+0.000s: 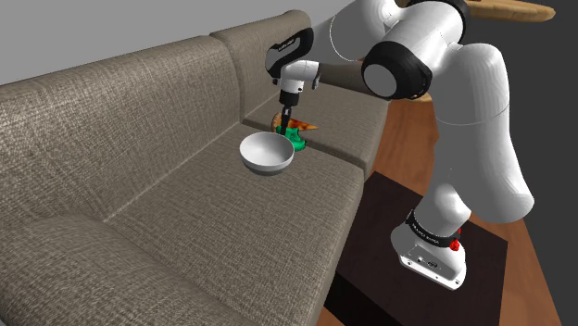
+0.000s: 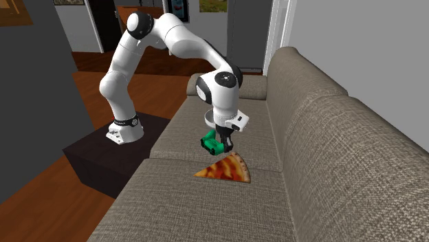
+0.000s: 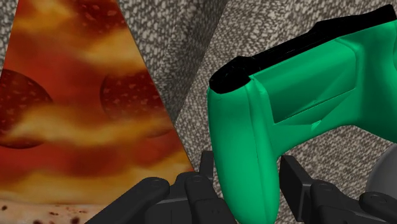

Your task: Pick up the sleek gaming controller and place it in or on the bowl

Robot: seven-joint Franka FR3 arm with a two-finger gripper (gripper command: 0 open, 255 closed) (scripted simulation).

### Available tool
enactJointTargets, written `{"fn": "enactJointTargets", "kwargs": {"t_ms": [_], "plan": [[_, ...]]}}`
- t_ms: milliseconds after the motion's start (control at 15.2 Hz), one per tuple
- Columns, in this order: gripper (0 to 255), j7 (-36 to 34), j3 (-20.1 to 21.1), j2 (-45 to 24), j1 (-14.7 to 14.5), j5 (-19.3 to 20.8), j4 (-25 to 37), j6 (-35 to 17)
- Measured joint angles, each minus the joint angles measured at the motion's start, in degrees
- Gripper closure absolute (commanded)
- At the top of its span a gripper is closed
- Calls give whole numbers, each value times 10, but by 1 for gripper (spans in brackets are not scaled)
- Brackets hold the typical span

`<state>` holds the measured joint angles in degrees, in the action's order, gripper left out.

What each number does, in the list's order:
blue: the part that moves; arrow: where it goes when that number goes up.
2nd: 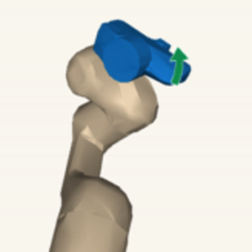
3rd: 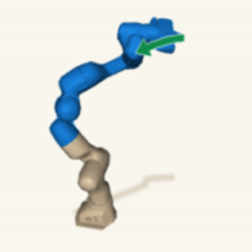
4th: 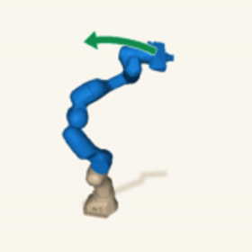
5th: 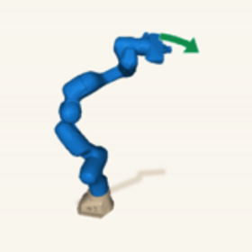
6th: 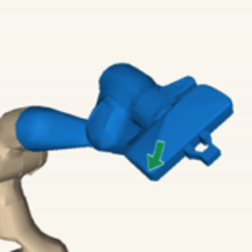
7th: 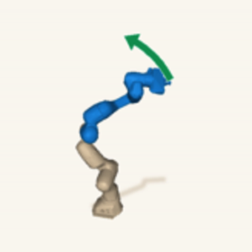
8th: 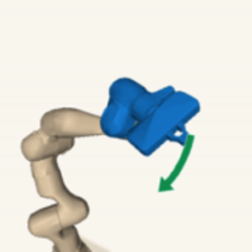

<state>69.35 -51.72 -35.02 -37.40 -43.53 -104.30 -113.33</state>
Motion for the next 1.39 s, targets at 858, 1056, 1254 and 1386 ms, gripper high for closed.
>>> {"fn": "enactJointTargets", "kwargs": {"t_ms": [858,1056,1254,1386], "plan": [[255,-24,-25,33,-16,33,13,33],[255,-34,-33,44,-20,44,21,47],[255,-44,-42,58,-26,58,29,63],[255,-49,-46,64,-27,64,37,74]]}}
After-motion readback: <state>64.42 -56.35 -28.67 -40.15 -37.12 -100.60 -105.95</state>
